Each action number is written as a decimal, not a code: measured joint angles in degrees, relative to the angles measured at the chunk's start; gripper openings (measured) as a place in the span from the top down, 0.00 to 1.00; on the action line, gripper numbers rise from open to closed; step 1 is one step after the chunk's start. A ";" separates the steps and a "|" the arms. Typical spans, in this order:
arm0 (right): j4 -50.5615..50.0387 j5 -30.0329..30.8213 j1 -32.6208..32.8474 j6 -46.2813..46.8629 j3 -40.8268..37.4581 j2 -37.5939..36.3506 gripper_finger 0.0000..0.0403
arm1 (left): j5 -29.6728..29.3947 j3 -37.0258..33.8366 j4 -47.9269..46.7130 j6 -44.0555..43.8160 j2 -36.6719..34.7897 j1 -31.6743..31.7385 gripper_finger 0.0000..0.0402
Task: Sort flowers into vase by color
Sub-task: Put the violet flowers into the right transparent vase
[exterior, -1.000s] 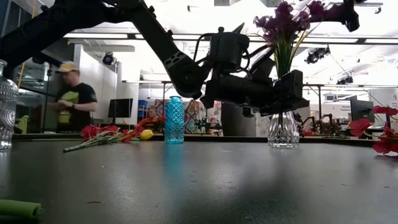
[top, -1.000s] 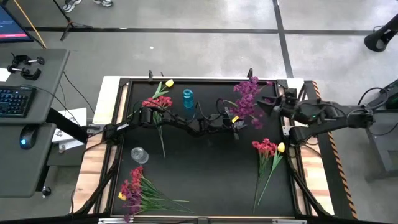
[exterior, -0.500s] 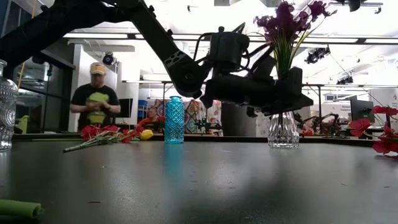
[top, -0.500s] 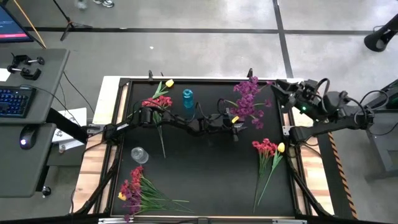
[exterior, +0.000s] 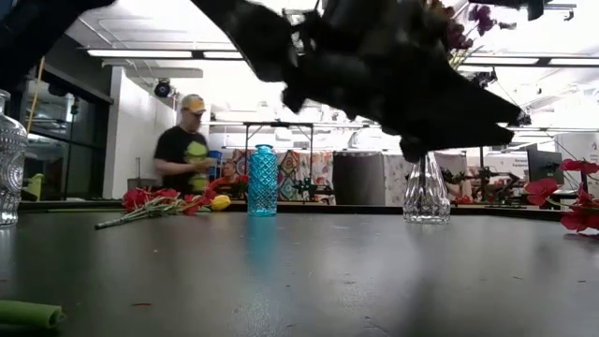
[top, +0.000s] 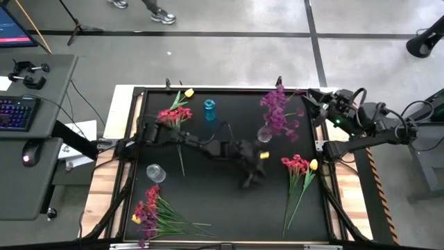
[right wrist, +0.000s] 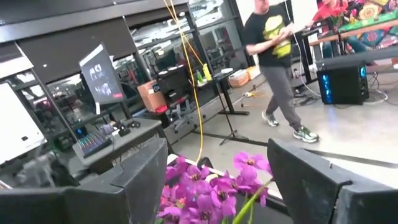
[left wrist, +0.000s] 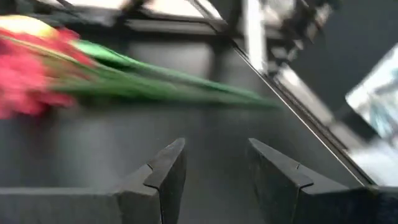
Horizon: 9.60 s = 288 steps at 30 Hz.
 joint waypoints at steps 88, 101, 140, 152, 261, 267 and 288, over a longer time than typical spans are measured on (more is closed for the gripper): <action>-5.86 -3.33 21.06 9.86 -0.07 23.23 0.34 | -35.29 -20.69 -47.06 -38.65 -22.36 -47.66 0.62; -6.62 -1.25 21.06 9.85 -0.07 23.21 0.34 | -35.29 -18.69 -49.62 -39.60 -19.61 -47.83 0.79; -6.56 -19.10 21.13 16.42 -0.07 29.92 0.34 | -90.70 12.05 -104.70 10.33 -19.67 -31.64 1.00; 14.90 -19.99 20.43 17.97 -0.07 47.11 0.34 | -97.65 8.61 -94.33 32.49 -19.53 -33.97 1.00; 33.22 -25.70 12.84 11.75 -0.04 57.47 1.00 | -78.37 -1.51 -85.72 -7.33 -23.71 -37.28 0.46; 31.00 -24.21 12.98 10.84 -0.02 55.13 1.00 | -86.02 -1.53 -89.41 -18.23 -28.48 -43.94 0.46; 62.90 -21.28 14.17 -18.85 -0.02 53.67 1.00 | -116.77 -23.99 -95.24 -96.18 -31.67 -50.47 0.46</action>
